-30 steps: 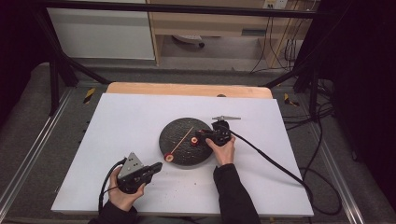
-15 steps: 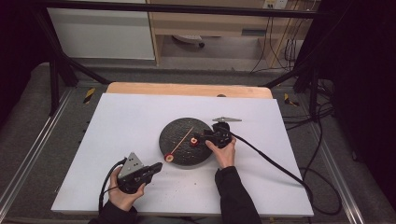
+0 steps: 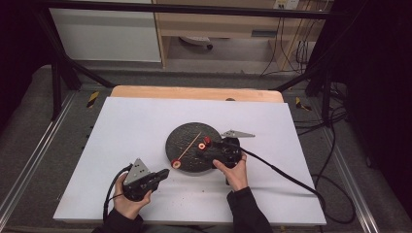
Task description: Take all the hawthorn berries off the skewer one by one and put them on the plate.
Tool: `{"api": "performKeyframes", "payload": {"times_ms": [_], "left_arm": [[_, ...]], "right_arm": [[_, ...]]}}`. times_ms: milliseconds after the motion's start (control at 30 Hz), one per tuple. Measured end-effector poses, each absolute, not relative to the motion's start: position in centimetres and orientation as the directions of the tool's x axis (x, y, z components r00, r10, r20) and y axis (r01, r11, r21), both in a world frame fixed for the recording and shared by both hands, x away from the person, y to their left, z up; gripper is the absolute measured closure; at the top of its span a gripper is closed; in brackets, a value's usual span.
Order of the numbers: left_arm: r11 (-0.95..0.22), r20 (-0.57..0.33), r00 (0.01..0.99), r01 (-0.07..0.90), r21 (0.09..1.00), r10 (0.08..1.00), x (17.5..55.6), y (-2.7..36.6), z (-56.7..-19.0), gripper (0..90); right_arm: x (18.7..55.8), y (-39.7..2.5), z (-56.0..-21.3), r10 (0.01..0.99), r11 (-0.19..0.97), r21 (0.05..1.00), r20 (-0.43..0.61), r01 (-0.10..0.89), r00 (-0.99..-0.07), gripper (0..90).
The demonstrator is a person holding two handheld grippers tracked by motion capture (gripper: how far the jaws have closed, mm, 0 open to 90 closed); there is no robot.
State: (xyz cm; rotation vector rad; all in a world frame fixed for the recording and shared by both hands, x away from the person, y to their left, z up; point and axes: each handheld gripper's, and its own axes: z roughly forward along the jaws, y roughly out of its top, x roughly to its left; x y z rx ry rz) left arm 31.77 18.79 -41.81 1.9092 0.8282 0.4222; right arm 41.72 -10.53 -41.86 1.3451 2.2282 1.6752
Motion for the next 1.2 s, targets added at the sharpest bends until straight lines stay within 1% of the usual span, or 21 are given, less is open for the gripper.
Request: {"api": "performKeyframes", "payload": {"times_ms": [167, 267, 433, 567, 733, 1100, 1200], "left_arm": [[-0.295, -0.059, 0.708, 0.366, 0.883, 0.704, 31.8, 18.8, -41.9, 88.5], [-0.297, -0.058, 0.708, 0.367, 0.881, 0.704, 31.8, 18.7, -41.9, 88.6], [-0.298, -0.056, 0.707, 0.368, 0.881, 0.705, 31.8, 18.6, -42.0, 88.5], [-0.304, -0.052, 0.712, 0.365, 0.88, 0.701, 31.7, 18.4, -42.1, 88.6], [-0.307, -0.049, 0.714, 0.361, 0.88, 0.698, 31.7, 18.3, -42.1, 88.6], [-0.321, -0.045, 0.725, 0.359, 0.876, 0.687, 31.5, 17.7, -42.3, 88.6], [-0.324, -0.044, 0.725, 0.36, 0.875, 0.687, 31.5, 17.6, -42.3, 88.6]], "right_arm": [[40.0, -9.5, -42.4, 0.632, 0.013, 0.808, 0.449, 0.589, -0.631, 5.7], [39.3, -8.7, -42.8, 0.613, -0.01, 0.801, 0.478, 0.598, -0.629, 6.1], [38.3, -7.2, -43.1, 0.592, 0.004, 0.795, 0.487, 0.606, -0.642, 6.6], [37.7, -6.0, -43.3, 0.576, -0.016, 0.797, 0.501, 0.604, -0.646, 9.9], [37.2, -5.3, -43.6, 0.556, -0.07, 0.79, 0.537, 0.609, -0.634, 23.1], [37.1, -5.0, -44.2, 0.508, -0.085, 0.757, 0.592, 0.647, -0.626, 49.7], [37.1, -5.0, -44.3, 0.495, -0.088, 0.747, 0.607, 0.659, -0.622, 55.6]]}}
